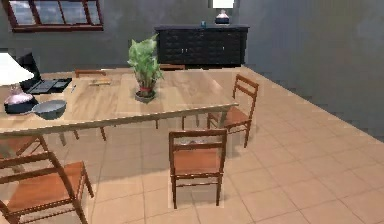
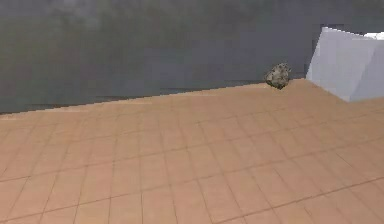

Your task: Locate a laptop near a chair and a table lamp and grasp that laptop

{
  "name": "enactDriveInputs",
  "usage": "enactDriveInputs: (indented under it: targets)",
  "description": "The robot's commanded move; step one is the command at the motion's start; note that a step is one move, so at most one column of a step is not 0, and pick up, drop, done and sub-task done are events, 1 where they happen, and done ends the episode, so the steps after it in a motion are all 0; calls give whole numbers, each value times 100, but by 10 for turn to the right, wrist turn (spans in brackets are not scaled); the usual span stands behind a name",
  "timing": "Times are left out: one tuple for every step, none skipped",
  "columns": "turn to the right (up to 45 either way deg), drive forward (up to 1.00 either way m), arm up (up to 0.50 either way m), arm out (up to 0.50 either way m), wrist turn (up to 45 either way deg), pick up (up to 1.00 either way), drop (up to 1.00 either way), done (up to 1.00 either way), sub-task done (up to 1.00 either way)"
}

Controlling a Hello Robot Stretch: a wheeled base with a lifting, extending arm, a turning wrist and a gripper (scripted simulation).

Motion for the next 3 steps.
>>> enactDriveInputs:
  targets:
    - [-450, 0, 0, 0, 0, 0, 0, 0, 0]
    - [-90, 0, 0, 0, 0, 0, 0, 0, 0]
    - [0, 40, 0, 0, 0, 0, 0, 0, 0]
